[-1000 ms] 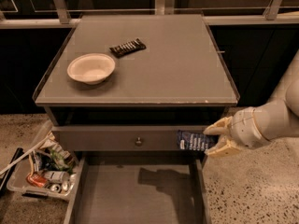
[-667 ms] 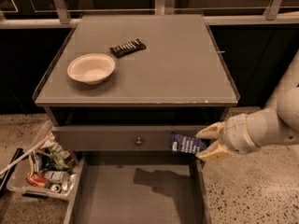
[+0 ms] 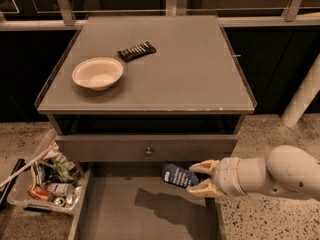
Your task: Place rxbar blueberry into middle drawer
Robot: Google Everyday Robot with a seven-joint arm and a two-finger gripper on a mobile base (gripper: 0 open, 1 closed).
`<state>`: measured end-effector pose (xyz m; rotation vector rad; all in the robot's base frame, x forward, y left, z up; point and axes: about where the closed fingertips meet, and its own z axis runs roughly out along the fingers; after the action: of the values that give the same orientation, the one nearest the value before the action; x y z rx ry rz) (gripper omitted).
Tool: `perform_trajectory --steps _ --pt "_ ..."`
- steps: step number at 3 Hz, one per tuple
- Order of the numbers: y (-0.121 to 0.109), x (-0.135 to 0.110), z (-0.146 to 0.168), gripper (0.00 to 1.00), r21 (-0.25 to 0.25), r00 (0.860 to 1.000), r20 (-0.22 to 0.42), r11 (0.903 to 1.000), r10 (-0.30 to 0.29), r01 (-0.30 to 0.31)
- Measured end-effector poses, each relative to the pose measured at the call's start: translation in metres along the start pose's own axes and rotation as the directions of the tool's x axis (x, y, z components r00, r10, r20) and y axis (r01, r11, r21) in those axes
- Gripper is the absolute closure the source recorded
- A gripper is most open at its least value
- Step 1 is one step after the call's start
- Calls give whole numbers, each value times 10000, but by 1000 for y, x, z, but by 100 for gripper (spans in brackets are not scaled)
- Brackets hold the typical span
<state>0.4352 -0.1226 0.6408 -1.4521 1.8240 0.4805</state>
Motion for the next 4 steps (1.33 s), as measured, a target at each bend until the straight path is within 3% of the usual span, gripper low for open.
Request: perform_trajectory --steps 2,4 --pt "11 18 32 100 -168 9992 399 9999 0 6" --pt "28 57 98 100 164 9982 558 9996 217 -227"
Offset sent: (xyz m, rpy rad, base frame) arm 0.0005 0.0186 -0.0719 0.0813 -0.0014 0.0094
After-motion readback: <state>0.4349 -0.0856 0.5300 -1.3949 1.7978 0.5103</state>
